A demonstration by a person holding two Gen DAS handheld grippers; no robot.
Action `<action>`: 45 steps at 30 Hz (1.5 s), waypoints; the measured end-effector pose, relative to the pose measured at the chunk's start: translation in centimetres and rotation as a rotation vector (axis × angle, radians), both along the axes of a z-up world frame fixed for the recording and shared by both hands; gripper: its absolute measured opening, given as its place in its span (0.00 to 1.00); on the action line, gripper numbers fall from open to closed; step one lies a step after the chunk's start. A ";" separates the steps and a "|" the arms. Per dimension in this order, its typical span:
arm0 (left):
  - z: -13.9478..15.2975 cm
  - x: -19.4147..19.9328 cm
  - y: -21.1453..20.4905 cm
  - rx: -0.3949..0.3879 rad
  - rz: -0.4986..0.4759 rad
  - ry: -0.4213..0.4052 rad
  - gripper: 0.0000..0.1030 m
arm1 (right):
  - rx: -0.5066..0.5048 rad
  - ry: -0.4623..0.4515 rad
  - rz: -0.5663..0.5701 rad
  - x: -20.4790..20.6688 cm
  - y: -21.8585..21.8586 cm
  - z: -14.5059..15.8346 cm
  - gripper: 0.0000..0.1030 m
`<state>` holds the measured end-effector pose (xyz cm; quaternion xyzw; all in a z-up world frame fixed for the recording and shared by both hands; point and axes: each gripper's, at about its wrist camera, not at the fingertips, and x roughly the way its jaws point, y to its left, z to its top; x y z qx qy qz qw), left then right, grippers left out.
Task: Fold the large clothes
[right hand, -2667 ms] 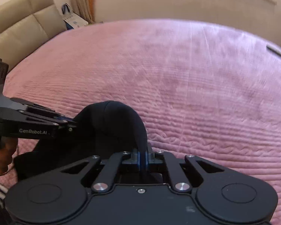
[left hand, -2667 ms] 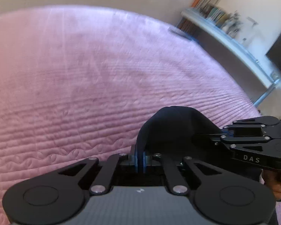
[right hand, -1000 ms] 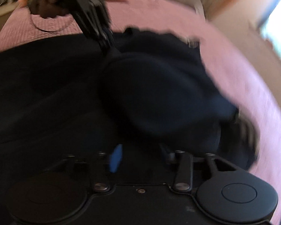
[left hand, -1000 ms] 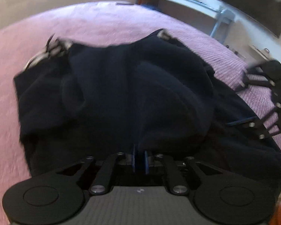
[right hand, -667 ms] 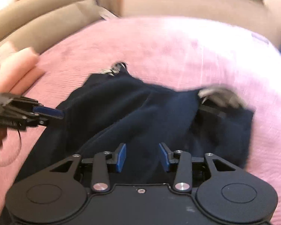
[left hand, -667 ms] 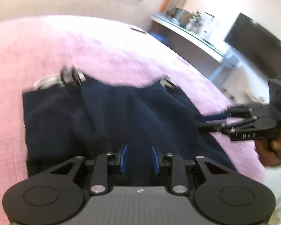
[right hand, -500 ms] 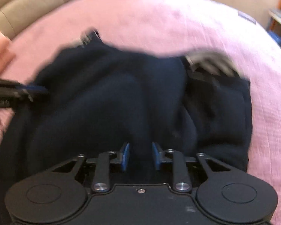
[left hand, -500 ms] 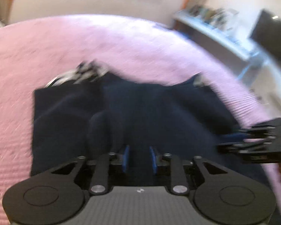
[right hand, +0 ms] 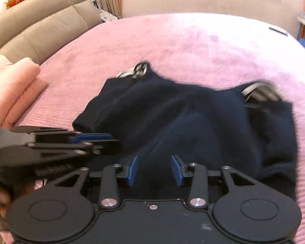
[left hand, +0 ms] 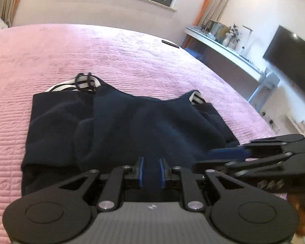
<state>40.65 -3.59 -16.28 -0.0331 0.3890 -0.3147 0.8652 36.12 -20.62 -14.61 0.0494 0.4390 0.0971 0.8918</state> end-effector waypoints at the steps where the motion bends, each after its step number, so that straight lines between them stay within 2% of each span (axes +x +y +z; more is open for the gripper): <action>1: -0.9 -0.1 -0.5 0.038 0.001 0.011 0.17 | -0.010 0.025 0.003 0.0 0.4 -1.0 0.44; 5: -4.6 -1.6 -0.6 0.165 -0.013 0.063 0.16 | -0.066 0.154 0.003 -1.6 -0.4 -5.7 0.44; 8: -5.2 -4.1 -0.1 0.153 -0.009 0.020 0.18 | -0.019 0.099 0.014 -4.1 -2.3 -6.1 0.43; 12: -5.1 -7.1 -0.6 0.120 0.087 -0.022 0.24 | 0.002 0.039 -0.015 -6.0 -4.0 -5.1 0.43; 16: -4.0 -10.4 -2.2 0.168 0.157 -0.089 0.28 | -0.004 -0.059 -0.070 -8.8 -6.1 -3.7 0.44; 19: -2.9 -13.3 -2.9 0.197 0.214 -0.145 0.28 | 0.010 -0.130 -0.135 -12.4 -7.1 -1.5 0.44; 21: -1.2 -16.4 -2.7 0.183 0.274 -0.172 0.29 | 0.037 -0.136 -0.210 -15.6 -7.9 0.3 0.45; 24: 2.4 -20.9 -1.6 0.104 0.350 -0.179 0.29 | 0.032 -0.105 -0.313 -20.8 -8.7 3.3 0.52; 27: 7.4 -24.4 -0.4 0.073 0.480 -0.201 0.29 | 0.012 -0.085 -0.356 -25.5 -9.7 7.0 0.52; 28: 9.0 -25.2 0.2 0.066 0.520 -0.211 0.33 | 0.010 -0.093 -0.357 -26.6 -9.9 8.1 0.52; 30: 12.2 -26.8 1.9 0.050 0.592 -0.250 0.47 | -0.011 -0.144 -0.357 -28.9 -10.1 10.5 0.60; 31: 13.5 -27.5 2.8 0.068 0.625 -0.281 0.61 | -0.023 -0.179 -0.368 -30.1 -10.1 11.6 0.72; 33: 15.1 -28.5 4.5 0.154 0.694 -0.336 0.78 | -0.018 -0.244 -0.403 -32.2 -10.0 12.6 0.73; 35: 15.5 -29.3 6.3 0.226 0.772 -0.327 0.71 | 0.005 -0.267 -0.430 -33.9 -9.7 12.3 0.73; 37: 15.2 -30.3 7.8 0.228 0.752 -0.257 0.66 | 0.015 -0.238 -0.424 -35.2 -9.2 11.2 0.73; 39: 14.8 -32.2 8.5 0.234 0.721 -0.242 0.69 | -0.001 -0.198 -0.396 -35.7 -8.6 9.9 0.73; 41: 14.2 -33.9 8.5 0.268 0.709 -0.242 0.75 | -0.036 -0.159 -0.402 -35.9 -8.4 8.5 0.73; 45: 11.7 -36.1 8.3 0.247 0.674 -0.185 0.76 | -0.057 -0.071 -0.408 -35.3 -8.6 6.4 0.74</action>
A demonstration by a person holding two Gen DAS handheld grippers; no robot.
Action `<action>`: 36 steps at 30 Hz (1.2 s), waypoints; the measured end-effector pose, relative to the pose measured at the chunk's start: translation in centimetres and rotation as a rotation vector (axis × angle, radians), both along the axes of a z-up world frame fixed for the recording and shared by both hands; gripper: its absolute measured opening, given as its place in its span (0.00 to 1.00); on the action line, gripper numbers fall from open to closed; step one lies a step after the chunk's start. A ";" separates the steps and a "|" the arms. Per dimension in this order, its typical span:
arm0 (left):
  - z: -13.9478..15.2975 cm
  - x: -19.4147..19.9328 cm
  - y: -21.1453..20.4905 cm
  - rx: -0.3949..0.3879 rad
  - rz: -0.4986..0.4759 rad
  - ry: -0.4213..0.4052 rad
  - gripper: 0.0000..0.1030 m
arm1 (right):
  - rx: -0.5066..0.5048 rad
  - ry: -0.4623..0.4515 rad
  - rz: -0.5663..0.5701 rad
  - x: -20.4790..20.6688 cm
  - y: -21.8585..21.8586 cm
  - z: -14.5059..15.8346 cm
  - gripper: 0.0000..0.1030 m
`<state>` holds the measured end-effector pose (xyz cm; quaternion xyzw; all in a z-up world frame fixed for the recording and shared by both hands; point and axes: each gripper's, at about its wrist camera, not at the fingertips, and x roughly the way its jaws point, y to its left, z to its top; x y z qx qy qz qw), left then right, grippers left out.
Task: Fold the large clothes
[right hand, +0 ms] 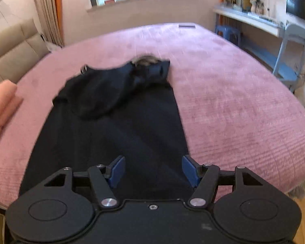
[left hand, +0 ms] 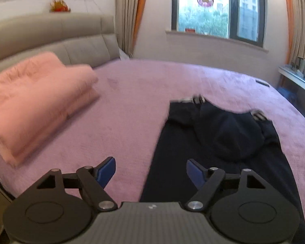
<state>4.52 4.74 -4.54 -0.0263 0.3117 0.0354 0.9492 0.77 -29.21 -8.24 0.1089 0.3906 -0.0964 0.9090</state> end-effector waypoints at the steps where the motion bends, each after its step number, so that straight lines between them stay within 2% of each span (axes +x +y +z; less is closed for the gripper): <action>1: -0.9 0.0 0.0 -0.012 -0.017 0.010 0.76 | -0.003 0.013 0.001 0.2 0.1 -0.3 0.75; 7: -5.9 2.2 1.8 -0.046 -0.135 0.102 0.76 | -0.034 0.082 0.004 2.1 -0.9 -3.1 0.76; 13: -9.0 3.3 3.1 -0.021 -0.232 0.129 0.76 | 0.041 0.151 -0.008 2.7 -3.8 -7.8 0.76; 16: -10.6 3.8 4.1 -0.071 -0.270 0.164 0.76 | 0.116 0.182 -0.013 2.5 -5.2 -9.7 0.76; 21: -13.3 3.8 6.2 -0.151 -0.235 0.210 0.74 | 0.231 0.185 -0.034 1.7 -6.8 -11.2 0.76; 25: -14.7 4.0 8.0 -0.259 -0.231 0.250 0.74 | 0.259 0.195 -0.006 1.6 -6.7 -11.8 0.76; 28: -16.2 4.8 8.7 -0.362 -0.245 0.324 0.73 | 0.275 0.210 -0.017 1.8 -6.6 -12.6 0.76; 31: -17.2 4.7 8.4 -0.368 -0.220 0.372 0.69 | 0.275 0.203 -0.010 1.5 -6.5 -12.7 0.76; 33: -17.3 4.3 8.3 -0.354 -0.222 0.362 0.69 | 0.272 0.200 -0.001 1.4 -6.5 -12.8 0.76; 36: -17.7 3.9 8.3 -0.373 -0.219 0.378 0.68 | 0.277 0.193 -0.003 1.3 -6.3 -13.3 0.78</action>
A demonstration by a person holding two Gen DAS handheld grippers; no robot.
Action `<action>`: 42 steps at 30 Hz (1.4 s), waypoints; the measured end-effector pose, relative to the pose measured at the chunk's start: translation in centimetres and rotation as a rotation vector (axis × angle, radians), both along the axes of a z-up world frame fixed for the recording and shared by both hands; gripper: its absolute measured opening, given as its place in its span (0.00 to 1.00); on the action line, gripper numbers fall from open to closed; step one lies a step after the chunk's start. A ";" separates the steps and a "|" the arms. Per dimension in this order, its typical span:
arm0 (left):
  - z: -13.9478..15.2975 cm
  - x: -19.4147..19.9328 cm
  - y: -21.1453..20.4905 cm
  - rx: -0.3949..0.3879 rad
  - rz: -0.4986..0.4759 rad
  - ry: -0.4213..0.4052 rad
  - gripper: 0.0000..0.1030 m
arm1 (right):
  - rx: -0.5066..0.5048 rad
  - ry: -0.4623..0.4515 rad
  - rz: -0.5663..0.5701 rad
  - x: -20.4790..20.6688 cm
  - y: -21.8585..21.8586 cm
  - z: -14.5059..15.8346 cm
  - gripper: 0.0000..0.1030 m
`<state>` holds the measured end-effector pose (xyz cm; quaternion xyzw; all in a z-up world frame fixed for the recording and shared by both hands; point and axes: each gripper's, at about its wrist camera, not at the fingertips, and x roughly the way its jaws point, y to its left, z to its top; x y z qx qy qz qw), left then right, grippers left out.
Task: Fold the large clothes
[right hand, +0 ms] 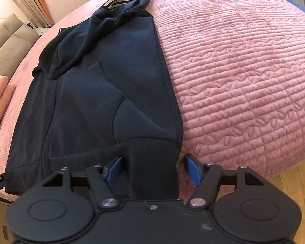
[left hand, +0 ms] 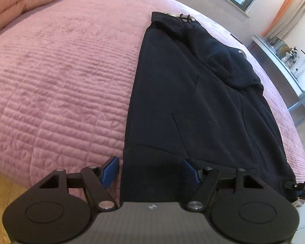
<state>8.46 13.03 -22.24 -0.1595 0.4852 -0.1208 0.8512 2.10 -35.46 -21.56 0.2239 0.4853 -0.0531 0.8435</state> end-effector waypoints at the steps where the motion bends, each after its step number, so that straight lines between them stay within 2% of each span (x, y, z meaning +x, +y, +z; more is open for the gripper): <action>1: -0.1 -0.1 -0.1 -0.005 -0.004 0.007 0.64 | -0.006 -0.005 -0.001 -0.1 0.1 0.0 0.78; 3: 0.0 -0.3 -0.5 0.012 -0.014 0.003 0.47 | -0.015 -0.005 0.016 -0.2 0.6 0.0 0.77; 4: 0.0 -0.4 -0.8 0.029 -0.022 0.000 0.36 | -0.016 0.003 0.033 -0.2 1.0 0.0 0.72; 5: 0.1 -0.4 -1.0 0.050 -0.028 -0.005 0.25 | -0.015 0.010 0.043 -0.2 1.3 0.0 0.64; 6: 0.1 -0.5 -1.1 0.058 -0.029 -0.008 0.21 | -0.010 0.018 0.050 -0.3 1.5 -0.1 0.47; 7: 0.2 -0.6 -1.1 0.050 -0.029 -0.014 0.16 | -0.006 0.021 0.052 -0.4 1.7 -0.2 0.39; 8: 0.5 -0.7 -1.0 0.040 -0.028 -0.020 0.12 | 0.009 0.012 0.044 -0.6 1.6 -0.2 0.25; 10: 0.8 -0.9 -0.8 0.008 -0.018 -0.030 0.09 | 0.051 -0.015 0.024 -1.1 1.3 0.2 0.14; 14: 3.1 -1.2 -0.2 -0.061 -0.002 -0.103 0.09 | 0.097 -0.084 0.001 -1.6 0.5 2.2 0.12; 18: 6.0 -0.6 -0.2 -0.098 0.000 -0.177 0.09 | 0.076 -0.163 0.001 -0.8 0.4 5.2 0.11; 22: 8.7 1.5 -0.9 -0.110 0.010 -0.248 0.09 | 0.030 -0.231 -0.008 2.1 0.1 8.2 0.10; 24: 10.3 3.9 -1.0 -0.128 0.029 -0.287 0.08 | 0.011 -0.281 -0.024 4.4 -0.6 9.8 0.07; 27: 11.8 8.6 -1.4 -0.128 0.071 -0.361 0.07 | -0.025 -0.353 -0.049 9.1 -2.3 11.6 0.07; 29: 12.3 12.8 -1.9 -0.132 0.099 -0.399 0.07 | -0.041 -0.374 -0.023 13.9 -3.0 11.7 0.07; 32: 11.6 20.4 -3.4 -0.120 0.096 -0.425 0.06 | -0.083 -0.350 0.025 20.7 -3.3 10.3 0.07; 35: 9.6 26.1 -4.6 -0.045 0.089 -0.395 0.06 | -0.046 -0.276 0.069 24.6 -4.4 7.8 0.11; 37: 7.8 28.1 -4.8 -0.028 0.053 -0.334 0.06 | -0.046 -0.224 0.106 25.1 -4.8 6.6 0.20; 38: 6.8 28.5 -4.9 -0.017 0.006 -0.301 0.07 | -0.044 -0.194 0.132 24.9 -4.9 6.1 0.50; 39: 6.1 28.6 -5.0 -0.001 -0.041 -0.268 0.09 | -0.041 -0.167 0.149 24.5 -4.9 5.7 0.70; 40: 5.4 28.4 -5.1 0.017 -0.075 -0.240 0.17 | -0.040 -0.149 0.171 24.2 -4.8 5.5 0.71; 41: 5.0 28.3 -5.3 0.034 -0.123 -0.210 0.30 | -0.043 -0.124 0.211 24.4 -4.5 5.1 0.69; 42: 4.6 28.3 -5.4 0.054 -0.171 -0.183 0.36 | -0.062 -0.092 0.243 24.7 -4.0 4.7 0.69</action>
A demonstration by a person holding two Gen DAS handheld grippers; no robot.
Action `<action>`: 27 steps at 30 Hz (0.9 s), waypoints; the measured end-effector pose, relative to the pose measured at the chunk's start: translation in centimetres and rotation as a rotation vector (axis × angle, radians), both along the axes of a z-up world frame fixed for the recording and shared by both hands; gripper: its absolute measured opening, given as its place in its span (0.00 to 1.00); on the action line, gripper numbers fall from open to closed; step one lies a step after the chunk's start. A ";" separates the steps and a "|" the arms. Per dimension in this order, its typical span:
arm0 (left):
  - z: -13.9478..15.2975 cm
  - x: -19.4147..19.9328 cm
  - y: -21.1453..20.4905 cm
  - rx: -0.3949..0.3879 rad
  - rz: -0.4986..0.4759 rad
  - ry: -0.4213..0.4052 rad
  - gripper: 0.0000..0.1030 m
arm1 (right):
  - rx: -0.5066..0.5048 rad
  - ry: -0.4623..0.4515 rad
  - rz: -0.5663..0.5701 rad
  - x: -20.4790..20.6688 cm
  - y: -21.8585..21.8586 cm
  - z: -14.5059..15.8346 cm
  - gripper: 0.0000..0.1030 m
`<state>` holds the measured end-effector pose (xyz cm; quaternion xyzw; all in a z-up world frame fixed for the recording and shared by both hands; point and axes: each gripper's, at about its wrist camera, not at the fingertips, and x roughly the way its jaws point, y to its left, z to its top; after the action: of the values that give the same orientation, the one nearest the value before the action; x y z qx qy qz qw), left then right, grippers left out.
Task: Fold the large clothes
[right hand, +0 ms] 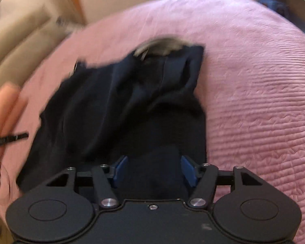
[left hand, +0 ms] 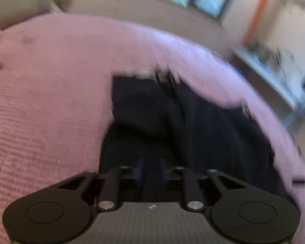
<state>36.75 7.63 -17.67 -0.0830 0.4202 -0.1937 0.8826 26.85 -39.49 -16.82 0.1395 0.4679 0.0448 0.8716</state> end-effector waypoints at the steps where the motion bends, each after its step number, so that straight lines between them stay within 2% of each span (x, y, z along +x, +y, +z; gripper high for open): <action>1: -0.4 0.0 -0.3 0.038 -0.044 0.024 0.44 | -0.030 0.021 0.019 0.2 0.4 -0.2 0.69; 4: -1.2 0.1 -0.6 0.076 -0.134 0.069 0.45 | -0.064 0.082 0.089 1.8 1.0 -1.1 0.69; 11: -2.1 1.4 -1.3 0.111 -0.201 0.142 0.44 | -0.115 0.162 0.109 3.3 1.8 -2.8 0.68; 14: -2.7 2.2 -2.3 0.114 -0.229 0.183 0.46 | -0.133 0.187 0.120 3.0 2.7 -3.0 0.48; 15: -3.3 2.5 -2.6 0.108 -0.241 0.219 0.47 | -0.150 0.183 0.136 2.9 3.1 -2.8 0.31; 16: -3.4 2.6 -2.9 0.116 -0.243 0.225 0.46 | -0.157 0.178 0.151 2.8 3.4 -2.5 0.22; 17: -3.1 2.6 -3.1 0.116 -0.257 0.219 0.34 | -0.156 0.174 0.158 2.7 3.6 -2.2 0.15; 18: -2.8 2.5 -3.3 0.114 -0.266 0.210 0.21 | -0.159 0.166 0.152 2.5 3.7 -2.0 0.10; 19: -2.6 2.4 -3.4 0.112 -0.263 0.206 0.11 | -0.162 0.148 0.146 2.2 3.9 -1.7 0.09; 21: -1.7 1.8 -3.5 0.120 -0.249 0.177 0.09 | -0.187 0.099 0.136 1.4 4.1 -0.4 0.07; 23: 0.3 1.2 -2.7 0.079 -0.210 0.125 0.09 | -0.213 0.029 0.117 0.5 4.2 1.9 0.06; 27: 6.0 1.2 1.1 -0.119 -0.084 0.004 0.09 | -0.279 -0.115 0.055 0.0 3.5 7.7 0.06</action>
<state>37.94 8.71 -11.67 -0.1178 0.4131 -0.2551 0.8663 26.83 -35.98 -9.15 0.0012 0.4225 0.0112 0.9063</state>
